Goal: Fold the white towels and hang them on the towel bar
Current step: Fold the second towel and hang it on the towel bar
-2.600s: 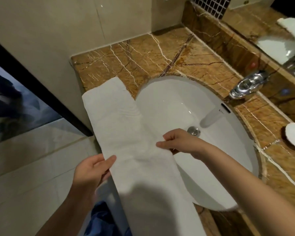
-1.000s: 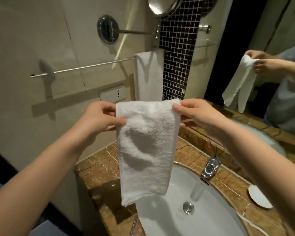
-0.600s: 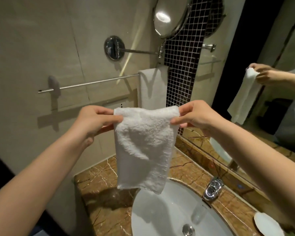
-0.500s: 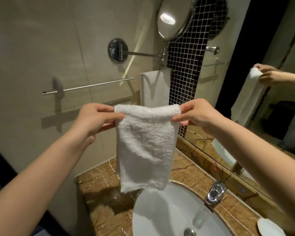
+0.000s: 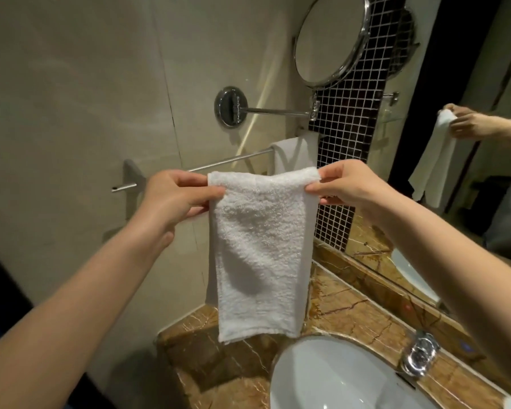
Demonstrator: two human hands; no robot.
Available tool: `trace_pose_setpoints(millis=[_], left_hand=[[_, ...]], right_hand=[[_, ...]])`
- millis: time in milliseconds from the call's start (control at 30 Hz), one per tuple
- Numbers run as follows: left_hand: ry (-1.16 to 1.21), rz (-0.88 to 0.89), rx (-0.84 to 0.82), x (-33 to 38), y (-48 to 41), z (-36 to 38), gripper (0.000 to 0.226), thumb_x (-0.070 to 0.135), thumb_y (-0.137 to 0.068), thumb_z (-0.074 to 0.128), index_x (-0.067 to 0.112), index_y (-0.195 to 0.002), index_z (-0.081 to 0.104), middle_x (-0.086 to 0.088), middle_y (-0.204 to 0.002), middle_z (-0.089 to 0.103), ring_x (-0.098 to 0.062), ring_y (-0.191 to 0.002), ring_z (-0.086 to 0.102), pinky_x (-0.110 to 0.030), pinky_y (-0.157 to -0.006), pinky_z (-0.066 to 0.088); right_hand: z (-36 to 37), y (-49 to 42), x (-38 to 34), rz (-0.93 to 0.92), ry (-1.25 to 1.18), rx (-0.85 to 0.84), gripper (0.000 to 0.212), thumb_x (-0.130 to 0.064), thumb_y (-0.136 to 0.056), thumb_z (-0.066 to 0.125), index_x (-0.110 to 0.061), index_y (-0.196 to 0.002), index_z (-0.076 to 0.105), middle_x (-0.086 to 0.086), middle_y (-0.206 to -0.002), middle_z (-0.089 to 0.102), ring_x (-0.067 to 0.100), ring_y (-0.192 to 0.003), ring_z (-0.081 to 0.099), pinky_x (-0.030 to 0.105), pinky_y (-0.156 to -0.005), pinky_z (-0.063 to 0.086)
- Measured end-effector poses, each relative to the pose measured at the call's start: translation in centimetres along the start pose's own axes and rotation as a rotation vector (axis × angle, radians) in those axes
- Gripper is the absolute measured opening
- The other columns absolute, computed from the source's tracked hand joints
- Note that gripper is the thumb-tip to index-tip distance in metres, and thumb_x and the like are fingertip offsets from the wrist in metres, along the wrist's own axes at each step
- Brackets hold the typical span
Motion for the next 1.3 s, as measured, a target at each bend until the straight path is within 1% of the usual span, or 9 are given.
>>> trace_pose_setpoints(millis=[267,400,533,633,767,933,1033,1133,1300], left_hand=[[0.053,0.084,-0.004,3.0,-3.8,-3.1,0.016,-0.002,-0.066,0.079,0.011,-0.072,0.07,0.001,-0.068,0.073,-0.011,-0.067,0.071,-0.017,-0.058,0.054],[0.072,0.14,0.024,5.2,-5.5,-4.2,0.016,-0.001,-0.066,0.079,0.013,-0.066,0.071,-0.001,-0.069,0.074,-0.014,-0.069,0.072,-0.021,-0.059,0.056],[0.062,0.218,0.061,7.9,-7.1,-5.1,0.015,0.001,-0.067,0.079,0.013,-0.07,0.071,0.0,-0.07,0.074,-0.013,-0.071,0.072,-0.02,-0.059,0.055],[0.066,0.246,0.109,9.9,-8.8,-5.9,0.02,0.001,-0.067,0.08,0.01,-0.077,0.066,0.004,-0.068,0.074,-0.013,-0.07,0.072,-0.02,-0.059,0.055],[0.064,0.298,0.113,12.9,-10.6,-6.4,0.018,0.001,-0.07,0.077,0.012,-0.076,0.063,0.005,-0.064,0.072,-0.009,-0.064,0.071,-0.018,-0.057,0.054],[0.043,0.353,0.136,16.3,-12.5,-7.3,0.02,0.003,-0.07,0.078,0.009,-0.084,0.065,-0.001,-0.078,0.073,-0.013,-0.073,0.072,-0.021,-0.062,0.055],[0.021,0.407,0.133,18.3,-13.2,-7.5,0.014,0.001,-0.072,0.075,0.01,-0.077,0.066,0.003,-0.07,0.073,-0.013,-0.073,0.072,-0.021,-0.064,0.056],[0.005,0.462,0.143,20.0,-14.0,-7.6,0.017,0.0,-0.073,0.075,0.013,-0.071,0.064,0.006,-0.062,0.072,-0.01,-0.067,0.071,-0.02,-0.061,0.055],[-0.007,0.501,0.157,21.6,-15.5,-8.2,0.016,0.001,-0.073,0.075,0.014,-0.073,0.064,0.008,-0.062,0.072,-0.009,-0.067,0.071,-0.019,-0.062,0.054]], right_hand=[[2.3,-3.8,-4.1,-0.074,-0.017,0.055,0.011,-0.009,-0.08,0.073,-0.019,-0.078,0.07,0.001,-0.084,0.073,0.01,-0.08,0.067,0.019,-0.071,0.056],[2.6,-6.1,-6.6,-0.111,-0.02,0.038,0.008,-0.008,-0.082,0.071,-0.016,-0.083,0.071,0.006,-0.094,0.073,0.014,-0.087,0.067,0.025,-0.079,0.056],[2.6,-8.8,-9.8,-0.146,-0.035,0.018,0.008,-0.006,-0.081,0.071,-0.01,-0.088,0.071,0.006,-0.084,0.072,0.005,-0.068,0.067,0.014,-0.059,0.054],[2.4,-10.9,-12.3,-0.187,-0.057,0.022,0.009,-0.003,-0.081,0.07,-0.004,-0.09,0.07,0.004,-0.076,0.068,0.002,-0.057,0.063,0.011,-0.053,0.049],[2.6,-13.3,-15.7,-0.25,-0.091,-0.012,0.014,0.0,-0.08,0.069,-0.011,-0.072,0.067,-0.006,-0.057,0.066,0.002,-0.052,0.061,0.012,-0.051,0.048],[2.4,-15.5,-19.2,-0.316,-0.105,-0.01,0.012,0.0,-0.08,0.068,-0.012,-0.076,0.068,0.003,-0.079,0.067,0.01,-0.07,0.063,0.014,-0.059,0.054],[2.2,-17.0,-20.9,-0.338,-0.14,0.02,0.01,0.0,-0.079,0.068,-0.007,-0.087,0.069,0.007,-0.086,0.068,0.013,-0.075,0.064,0.02,-0.068,0.056],[2.0,-18.8,-22.0,-0.325,-0.193,0.06,0.028,0.0,-0.076,0.069,0.0,-0.104,0.066,0.006,-0.085,0.068,0.013,-0.071,0.064,0.02,-0.066,0.057],[2.6,-21.2,-23.5,-0.327,-0.282,0.065,0.036,-0.001,-0.074,0.07,-0.001,-0.109,0.061,0.009,-0.094,0.067,0.017,-0.079,0.067,0.025,-0.07,0.058]])
Point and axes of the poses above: each hand's wrist, its own y-axis away from the middle knuckle, its own z-axis out of the palm, x = y × z, the point moved 8 cm from there along -y, towards the middle knuckle
